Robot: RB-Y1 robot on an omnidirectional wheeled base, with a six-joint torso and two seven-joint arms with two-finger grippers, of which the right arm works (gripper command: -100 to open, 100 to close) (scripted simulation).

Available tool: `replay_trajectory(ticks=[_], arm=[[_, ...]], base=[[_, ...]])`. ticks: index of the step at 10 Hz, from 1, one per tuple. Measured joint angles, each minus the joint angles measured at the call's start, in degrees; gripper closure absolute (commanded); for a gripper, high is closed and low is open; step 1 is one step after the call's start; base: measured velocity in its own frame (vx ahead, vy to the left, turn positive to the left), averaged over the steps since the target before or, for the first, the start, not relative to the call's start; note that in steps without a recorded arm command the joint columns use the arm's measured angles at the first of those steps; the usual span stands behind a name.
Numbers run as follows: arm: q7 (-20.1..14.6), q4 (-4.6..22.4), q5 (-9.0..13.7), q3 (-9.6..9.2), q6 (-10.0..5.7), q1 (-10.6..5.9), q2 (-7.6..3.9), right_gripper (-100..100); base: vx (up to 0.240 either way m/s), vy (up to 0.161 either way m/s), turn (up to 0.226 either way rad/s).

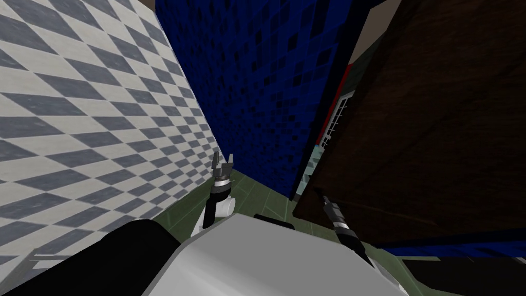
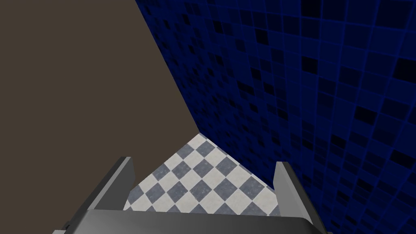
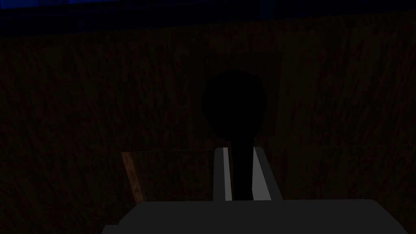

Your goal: Pull the door open

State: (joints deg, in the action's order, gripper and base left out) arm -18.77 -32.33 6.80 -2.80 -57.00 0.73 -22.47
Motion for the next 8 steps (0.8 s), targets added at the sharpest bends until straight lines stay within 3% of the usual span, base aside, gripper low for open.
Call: replay_trajectory(ticks=[2,3,4,6,8], arm=[[-1.45,0.39,-0.43,-0.97,-2.23,0.72,-1.12,100],[-1.91,-0.31,-0.59,-1.33,-3.08,1.95,-1.56,100],[-2.67,1.85,-0.87,-1.91,-5.00,1.63,-2.11,100],[-3.48,-0.39,-1.06,-2.44,-5.49,4.28,-3.09,100],[-4.51,-0.69,-1.42,-3.21,-6.61,5.28,-3.86,100]], base=[[-0.229,-0.066,0.137],[-0.209,-0.038,0.119],[-0.143,-0.025,0.038],[-0.190,-0.050,0.131],[-0.106,-0.050,0.048]])
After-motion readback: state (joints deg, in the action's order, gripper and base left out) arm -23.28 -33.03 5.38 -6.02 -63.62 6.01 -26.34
